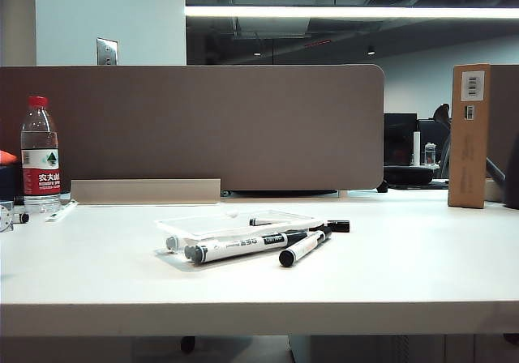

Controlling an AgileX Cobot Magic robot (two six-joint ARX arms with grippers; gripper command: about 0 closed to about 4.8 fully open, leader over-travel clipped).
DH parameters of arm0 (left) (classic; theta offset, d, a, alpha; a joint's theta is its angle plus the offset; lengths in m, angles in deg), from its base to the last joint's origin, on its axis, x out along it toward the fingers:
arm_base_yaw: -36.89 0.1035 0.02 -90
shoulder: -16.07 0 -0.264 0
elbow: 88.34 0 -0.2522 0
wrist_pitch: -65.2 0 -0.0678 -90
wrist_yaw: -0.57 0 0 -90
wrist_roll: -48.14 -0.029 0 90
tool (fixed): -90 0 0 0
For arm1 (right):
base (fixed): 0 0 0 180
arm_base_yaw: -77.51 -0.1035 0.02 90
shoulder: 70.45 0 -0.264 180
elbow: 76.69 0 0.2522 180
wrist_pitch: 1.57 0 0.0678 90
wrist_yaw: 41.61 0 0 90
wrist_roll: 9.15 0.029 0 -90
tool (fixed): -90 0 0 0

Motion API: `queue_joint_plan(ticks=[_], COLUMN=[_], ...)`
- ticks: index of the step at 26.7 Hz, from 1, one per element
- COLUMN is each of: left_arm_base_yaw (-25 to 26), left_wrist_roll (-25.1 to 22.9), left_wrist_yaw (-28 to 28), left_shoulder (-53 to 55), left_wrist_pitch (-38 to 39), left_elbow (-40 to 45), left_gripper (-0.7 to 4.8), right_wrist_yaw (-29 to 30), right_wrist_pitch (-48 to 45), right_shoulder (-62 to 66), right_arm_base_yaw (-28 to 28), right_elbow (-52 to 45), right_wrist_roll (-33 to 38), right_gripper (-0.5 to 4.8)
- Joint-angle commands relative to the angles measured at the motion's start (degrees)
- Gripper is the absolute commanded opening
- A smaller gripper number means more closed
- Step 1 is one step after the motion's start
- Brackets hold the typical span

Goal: Pick up the markers scattered on the table and put them into the packaging box, making sure the markers fit the shape of the box's grooves.

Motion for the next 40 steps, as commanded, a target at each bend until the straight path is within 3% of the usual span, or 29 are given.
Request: queue_joint_plan(ticks=[1, 4, 7, 11, 13, 18, 22, 26, 28, 30, 31, 33, 36, 40], left_arm_base_yaw=[-5.14, -8.94, -11.74, -11.80, -11.43, -11.50, -11.47, -11.50, -11.50, -11.50, -11.50, -11.52, -11.52, -11.52], left_wrist_roll=[-5.11, -8.00, -7.96, -7.91, -7.96, -7.93, -7.98, -7.93, -7.89, -7.43, -7.45, -7.45, -7.43, -7.39], left_wrist_yaw=[-4.17, -4.26, -1.42, 1.53, 1.49, 0.81, -5.92, -12.41, -13.33, -13.27, -14.10, -14.86, -15.63, -15.61], left_shoulder=[12.04, 22.80, 34.53, 38.05, 38.05, 38.05, 38.03, 38.05, 38.05, 38.05, 38.05, 38.05, 38.05, 38.05], left_wrist_pitch=[1.31, 5.62, 15.58, 20.55, 21.62, 21.64, 21.18, 19.04, 17.92, 17.25, 16.81, 15.93, 15.39, 15.37], left_elbow=[-5.92, -11.74, -19.45, -21.59, -21.62, -21.62, -21.64, -21.64, -21.64, -21.64, -21.64, -21.64, -21.64, -21.64], left_gripper=[-0.05, -0.05, -0.05, -0.05, -0.05, -0.04, -0.05, -0.05, -0.05, -0.05, -0.05, -0.05, -0.05, -0.05], right_wrist_yaw=[-0.33, -1.11, -2.43, -0.96, 2.12, 17.16, 24.76, 28.52, 27.50, 25.29, 21.99, 18.95, 18.67, 15.52], right_wrist_pitch=[-2.14, -2.91, 0.59, 0.85, -1.16, -6.40, -3.17, 8.15, 15.28, 21.49, 27.08, 31.34, 33.09, 30.95], right_shoulder=[0.02, 0.09, 1.22, 8.92, 17.97, 42.42, 60.41, 75.82, 83.45, 89.33, 94.90, 101.96, 107.65, 114.64], right_arm_base_yaw=[0.09, 0.07, 0.04, 0.02, 0.00, -0.72, -2.84, -5.11, -7.17, -8.85, -11.21, -13.66, -16.11, -20.17], right_elbow=[0.04, 1.33, 6.54, 12.09, 16.74, 29.97, 42.97, 58.21, 66.51, 73.29, 79.69, 86.64, 91.23, 94.01], right_wrist_roll=[0.44, 1.40, 4.66, 1.60, -0.79, -7.69, -15.96, -23.78, -28.33, -33.51, -40.13, -45.40, -52.37, -55.78], right_gripper=[-0.06, -0.06, -0.06, -0.06, -0.06, -0.06, -0.06, -0.04, 0.43, 1.31, 2.11, 2.73, 2.73, 2.73])
